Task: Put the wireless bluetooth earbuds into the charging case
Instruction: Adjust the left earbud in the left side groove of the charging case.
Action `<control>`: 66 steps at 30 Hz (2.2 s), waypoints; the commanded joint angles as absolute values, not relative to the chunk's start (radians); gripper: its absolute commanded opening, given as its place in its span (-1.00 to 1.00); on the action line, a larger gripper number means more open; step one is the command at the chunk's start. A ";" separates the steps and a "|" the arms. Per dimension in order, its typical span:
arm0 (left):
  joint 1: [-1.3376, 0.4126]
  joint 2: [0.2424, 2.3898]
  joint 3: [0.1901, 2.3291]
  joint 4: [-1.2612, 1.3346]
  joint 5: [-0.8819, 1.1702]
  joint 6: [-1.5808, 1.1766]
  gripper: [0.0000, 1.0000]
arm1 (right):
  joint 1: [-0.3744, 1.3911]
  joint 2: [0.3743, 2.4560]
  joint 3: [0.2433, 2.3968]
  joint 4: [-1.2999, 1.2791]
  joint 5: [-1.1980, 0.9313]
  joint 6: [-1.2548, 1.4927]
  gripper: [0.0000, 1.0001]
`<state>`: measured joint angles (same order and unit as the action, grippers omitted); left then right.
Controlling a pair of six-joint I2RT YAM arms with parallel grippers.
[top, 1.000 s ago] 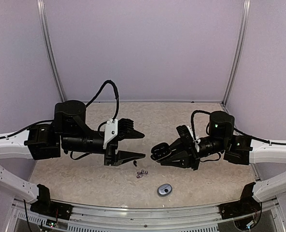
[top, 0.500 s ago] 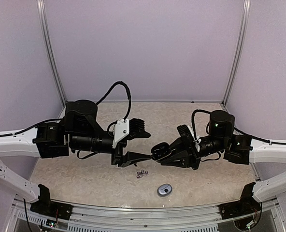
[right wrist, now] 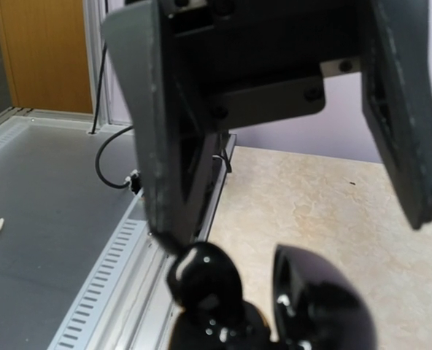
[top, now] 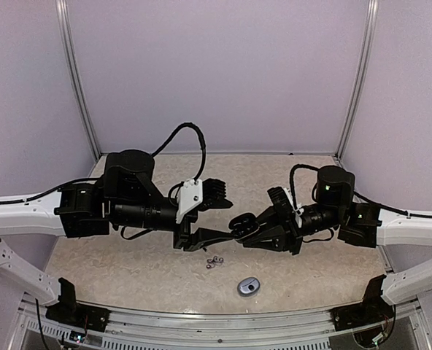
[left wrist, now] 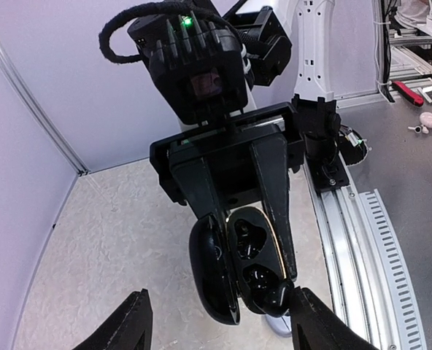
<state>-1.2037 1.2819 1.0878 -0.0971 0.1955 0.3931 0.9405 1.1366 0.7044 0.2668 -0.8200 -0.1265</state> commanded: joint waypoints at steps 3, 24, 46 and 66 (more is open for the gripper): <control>-1.206 1.309 1.126 -0.071 0.145 0.399 0.27 | 0.942 1.120 0.718 0.291 -0.831 -0.133 -1.00; -1.204 1.354 1.137 -0.034 0.127 0.359 0.27 | 0.954 1.107 0.711 0.299 -0.831 -0.140 -1.00; -1.201 1.243 1.014 0.140 0.275 0.344 0.98 | 0.935 1.071 0.655 0.388 -0.753 -0.090 -1.00; -0.866 1.292 0.956 -0.054 -0.029 -0.429 0.85 | 0.817 0.959 0.547 0.425 -0.587 0.028 -1.00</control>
<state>-0.8951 1.2564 0.9852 0.0296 -0.0513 -0.2527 0.8379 0.9848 0.5632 0.3973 -0.6243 -0.0105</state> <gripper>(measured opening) 0.968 0.232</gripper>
